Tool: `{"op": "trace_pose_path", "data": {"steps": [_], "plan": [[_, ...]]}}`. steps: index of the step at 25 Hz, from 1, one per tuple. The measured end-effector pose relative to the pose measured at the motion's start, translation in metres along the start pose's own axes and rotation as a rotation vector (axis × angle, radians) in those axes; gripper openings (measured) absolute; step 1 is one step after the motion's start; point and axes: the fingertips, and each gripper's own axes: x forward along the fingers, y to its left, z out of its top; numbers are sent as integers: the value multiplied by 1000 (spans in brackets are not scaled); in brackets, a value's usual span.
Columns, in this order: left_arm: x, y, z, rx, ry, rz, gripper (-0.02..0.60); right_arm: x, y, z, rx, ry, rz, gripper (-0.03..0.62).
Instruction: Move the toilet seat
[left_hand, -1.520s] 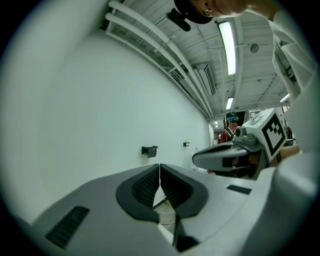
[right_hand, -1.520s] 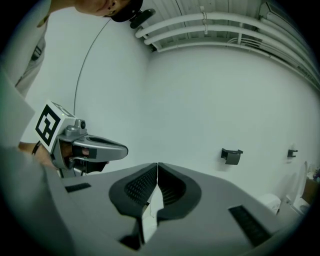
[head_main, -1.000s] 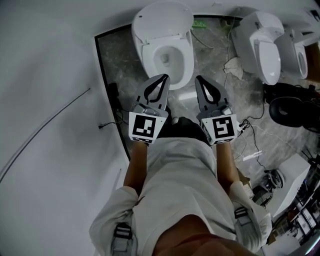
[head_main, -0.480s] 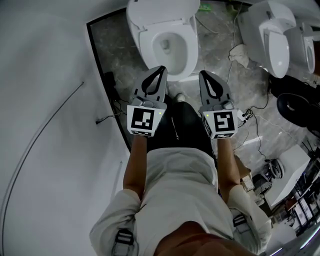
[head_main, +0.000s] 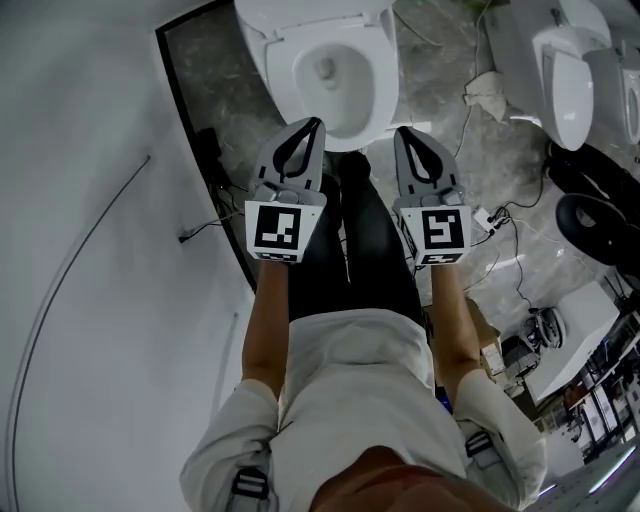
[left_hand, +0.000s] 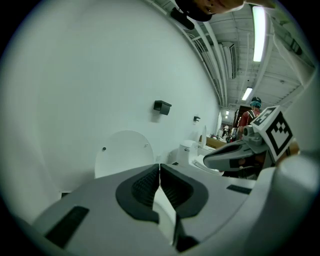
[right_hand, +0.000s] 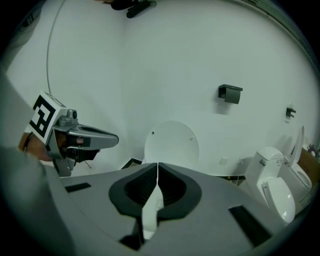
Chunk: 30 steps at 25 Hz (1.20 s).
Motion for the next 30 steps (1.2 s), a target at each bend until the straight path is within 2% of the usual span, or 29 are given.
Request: {"op": "trace_pose_path", "data": {"steps": [10, 19, 30], "plan": [[38, 9, -54, -18, 46, 36, 23, 45, -11, -51, 7, 40, 17, 21], [55, 21, -108, -38, 94, 52, 25, 74, -17, -105, 31, 100, -11, 23], [72, 19, -176, -75, 177, 44, 25, 97, -18, -166, 117, 156, -28, 23]]}}
